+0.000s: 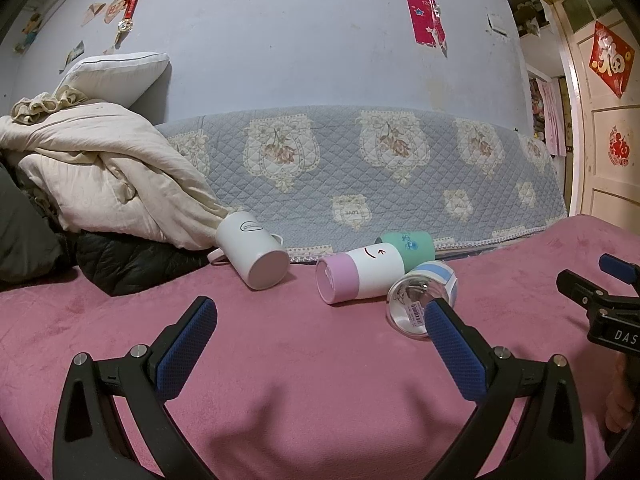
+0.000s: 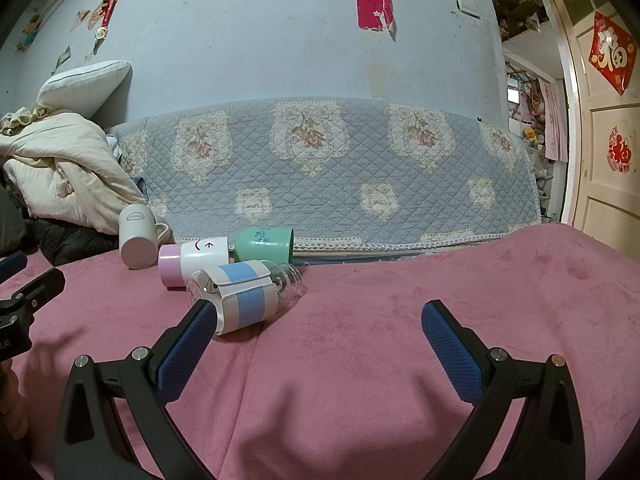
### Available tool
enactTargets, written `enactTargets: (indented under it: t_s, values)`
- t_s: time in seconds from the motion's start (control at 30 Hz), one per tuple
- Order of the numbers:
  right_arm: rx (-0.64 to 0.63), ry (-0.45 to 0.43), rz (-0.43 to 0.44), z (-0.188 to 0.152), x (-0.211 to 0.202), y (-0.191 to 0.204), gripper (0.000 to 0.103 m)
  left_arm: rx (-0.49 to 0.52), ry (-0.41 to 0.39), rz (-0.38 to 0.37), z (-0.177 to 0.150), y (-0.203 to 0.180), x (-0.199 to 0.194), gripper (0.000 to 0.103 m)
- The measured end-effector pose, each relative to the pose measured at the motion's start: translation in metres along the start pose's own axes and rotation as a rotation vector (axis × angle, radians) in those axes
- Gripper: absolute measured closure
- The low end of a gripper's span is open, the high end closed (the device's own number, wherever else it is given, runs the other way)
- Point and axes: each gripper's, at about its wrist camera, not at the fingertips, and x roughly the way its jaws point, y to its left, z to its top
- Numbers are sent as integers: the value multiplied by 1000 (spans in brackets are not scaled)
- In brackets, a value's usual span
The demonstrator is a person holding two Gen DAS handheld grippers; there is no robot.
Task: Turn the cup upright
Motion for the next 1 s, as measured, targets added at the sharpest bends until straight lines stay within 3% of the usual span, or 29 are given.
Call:
enactTargets:
  t_s: [1.0]
  values:
    - [-2, 1, -2, 1, 0, 1, 0, 0, -1, -1, 1, 1, 0, 0]
